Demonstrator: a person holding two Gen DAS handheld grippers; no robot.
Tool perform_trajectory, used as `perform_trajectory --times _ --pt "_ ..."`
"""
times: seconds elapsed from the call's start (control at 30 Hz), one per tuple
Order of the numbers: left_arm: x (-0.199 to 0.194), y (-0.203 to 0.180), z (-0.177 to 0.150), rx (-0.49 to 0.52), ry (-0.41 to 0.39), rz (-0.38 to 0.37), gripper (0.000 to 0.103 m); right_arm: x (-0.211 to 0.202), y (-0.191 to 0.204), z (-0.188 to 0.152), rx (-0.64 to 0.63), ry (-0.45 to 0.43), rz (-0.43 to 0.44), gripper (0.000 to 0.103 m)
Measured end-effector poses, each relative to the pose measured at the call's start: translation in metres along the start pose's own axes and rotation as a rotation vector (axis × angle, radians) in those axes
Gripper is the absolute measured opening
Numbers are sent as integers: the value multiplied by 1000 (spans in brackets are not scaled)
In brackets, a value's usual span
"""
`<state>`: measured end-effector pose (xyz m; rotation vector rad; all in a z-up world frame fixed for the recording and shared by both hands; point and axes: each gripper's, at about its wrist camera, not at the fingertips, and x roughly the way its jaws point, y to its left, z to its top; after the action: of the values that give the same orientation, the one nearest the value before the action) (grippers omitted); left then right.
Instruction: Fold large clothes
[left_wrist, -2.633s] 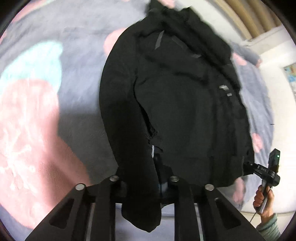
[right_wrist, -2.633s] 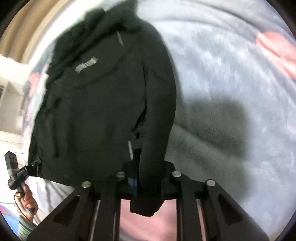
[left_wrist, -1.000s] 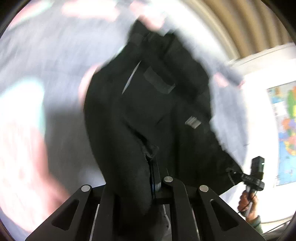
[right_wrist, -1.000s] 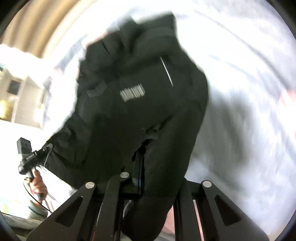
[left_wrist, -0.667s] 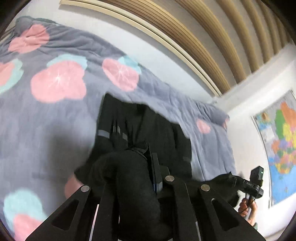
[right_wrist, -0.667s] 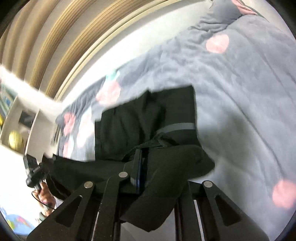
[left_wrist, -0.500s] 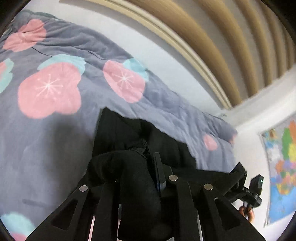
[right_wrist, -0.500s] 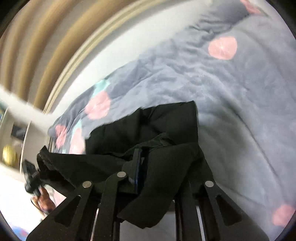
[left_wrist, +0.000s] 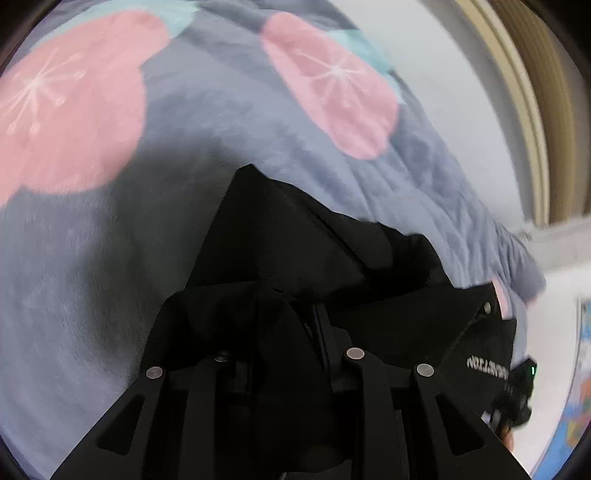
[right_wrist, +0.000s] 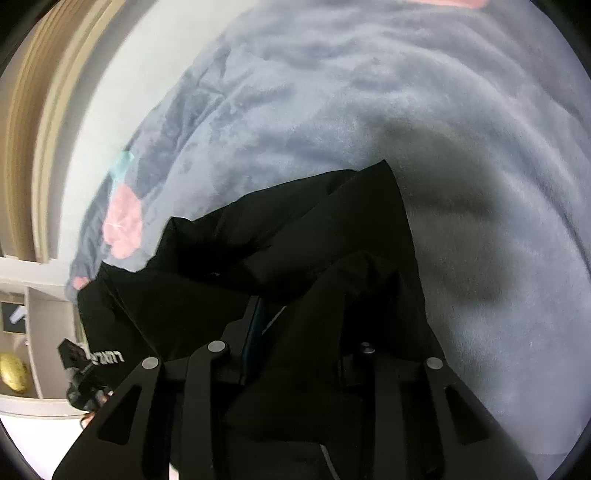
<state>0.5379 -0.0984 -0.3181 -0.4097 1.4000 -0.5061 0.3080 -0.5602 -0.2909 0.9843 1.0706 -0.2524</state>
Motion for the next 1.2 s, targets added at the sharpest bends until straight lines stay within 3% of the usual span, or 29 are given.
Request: perform_trajectory --times 0.17,0.23,0.27,0.37,0.43,0.53,0.6,0.7,0.83,1.0,1.07,1.2 --pt "-49 -1 1 76 7 -102 31 -51 -8 -4 28 -54 118 51" --pt "-75 -5 1 100 12 -171 38 -80 -15 -5 64 -95 156 56" --pt "-89 -5 1 115 12 -200 40 -92 -17 -6 75 -111 166 66" --pt "-137 -10 -3 181 -9 -245 55 -136 -14 -10 41 -203 116 83" --pt "-165 -13 -9 232 -66 -229 78 -155 -7 -13 -18 -236 79 87" --pt "-198 -19 -17 300 -146 -185 81 -163 10 -16 -142 -261 -35 95" --pt "-196 -28 -17 356 -156 -110 82 -150 20 -16 -219 -251 -94 95" --pt "-159 -34 -10 380 -123 -31 82 -119 33 -13 -346 -253 -196 95" --pt "-104 -22 6 339 -69 -5 82 -76 37 -2 -481 -270 -287 95" --pt "-69 -3 31 245 -63 -73 82 -47 29 17 -522 -230 -216 95" --pt "-58 -3 38 251 -24 -124 82 -39 30 23 -532 -214 -189 95" --pt "-39 -10 45 272 29 -144 82 -18 32 33 -536 -157 -146 95"
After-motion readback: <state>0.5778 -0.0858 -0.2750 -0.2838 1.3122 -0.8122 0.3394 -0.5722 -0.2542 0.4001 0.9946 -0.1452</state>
